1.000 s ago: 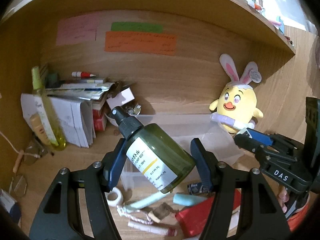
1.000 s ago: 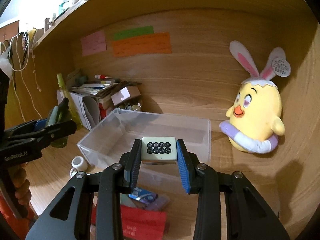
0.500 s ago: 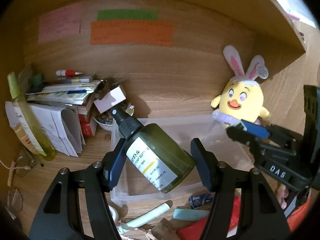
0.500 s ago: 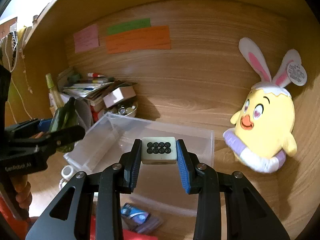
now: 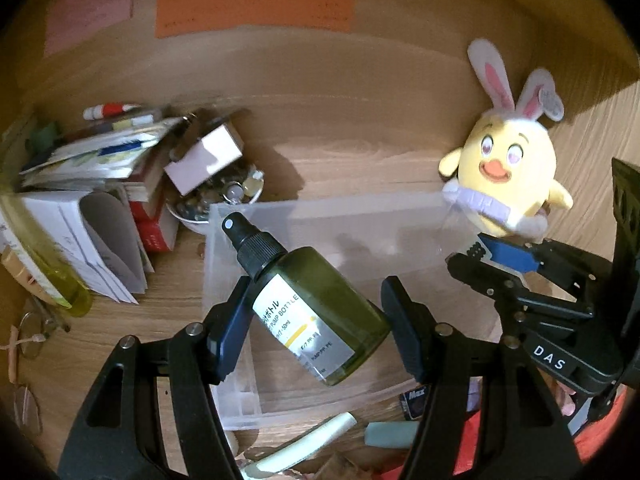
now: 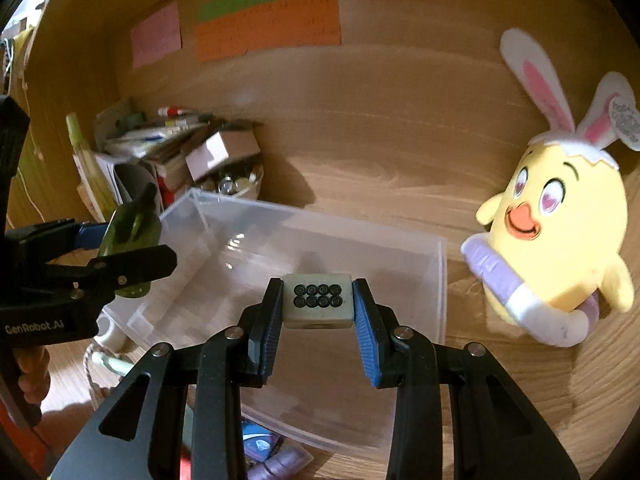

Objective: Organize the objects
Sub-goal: 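Carry domino tile in right tool while left tool carries bottle over bin, then open right tool dropping tile into bin while left tool releases bottle inside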

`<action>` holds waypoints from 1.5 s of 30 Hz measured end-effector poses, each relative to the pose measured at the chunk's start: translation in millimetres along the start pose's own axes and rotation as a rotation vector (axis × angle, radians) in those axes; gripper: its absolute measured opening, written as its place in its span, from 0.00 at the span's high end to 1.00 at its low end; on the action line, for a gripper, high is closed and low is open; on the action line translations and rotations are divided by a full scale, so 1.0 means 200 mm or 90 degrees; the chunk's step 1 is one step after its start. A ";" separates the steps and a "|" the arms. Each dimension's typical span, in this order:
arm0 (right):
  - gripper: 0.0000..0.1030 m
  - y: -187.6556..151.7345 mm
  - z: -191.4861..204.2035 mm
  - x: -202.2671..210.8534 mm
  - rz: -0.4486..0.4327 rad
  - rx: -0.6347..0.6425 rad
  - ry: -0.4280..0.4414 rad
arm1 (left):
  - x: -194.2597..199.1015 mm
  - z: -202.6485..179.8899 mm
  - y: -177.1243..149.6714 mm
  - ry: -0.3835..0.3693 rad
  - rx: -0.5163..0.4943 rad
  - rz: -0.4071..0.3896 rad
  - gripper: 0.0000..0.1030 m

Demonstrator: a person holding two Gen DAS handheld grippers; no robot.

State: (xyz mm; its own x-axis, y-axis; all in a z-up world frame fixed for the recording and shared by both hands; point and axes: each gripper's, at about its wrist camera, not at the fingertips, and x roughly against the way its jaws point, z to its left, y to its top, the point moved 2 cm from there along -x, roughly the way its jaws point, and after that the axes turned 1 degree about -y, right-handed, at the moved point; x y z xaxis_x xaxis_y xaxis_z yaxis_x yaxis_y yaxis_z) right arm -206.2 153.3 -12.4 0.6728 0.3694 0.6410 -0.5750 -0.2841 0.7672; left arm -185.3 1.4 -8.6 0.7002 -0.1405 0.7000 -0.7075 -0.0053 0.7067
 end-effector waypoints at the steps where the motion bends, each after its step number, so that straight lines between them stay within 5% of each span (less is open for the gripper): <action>1: 0.70 0.00 0.00 -0.01 0.005 0.001 0.000 | -0.01 0.00 0.00 0.002 -0.003 0.004 0.38; 31: 0.69 -0.07 -0.02 -0.15 0.084 0.018 -0.042 | -0.26 -0.12 -0.03 -0.003 -0.061 0.105 0.37; 45: 0.39 -0.03 -0.05 -0.06 0.040 -0.006 -0.037 | -0.10 -0.11 -0.01 0.005 -0.047 0.054 0.20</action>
State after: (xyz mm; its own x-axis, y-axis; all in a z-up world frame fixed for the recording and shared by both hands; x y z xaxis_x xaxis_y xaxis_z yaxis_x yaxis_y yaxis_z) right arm -215.9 159.2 -25.5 0.6610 0.2986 0.6884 -0.6212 -0.2969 0.7252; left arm -194.8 26.0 -22.0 0.6393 -0.1292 0.7580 -0.7554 0.0786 0.6505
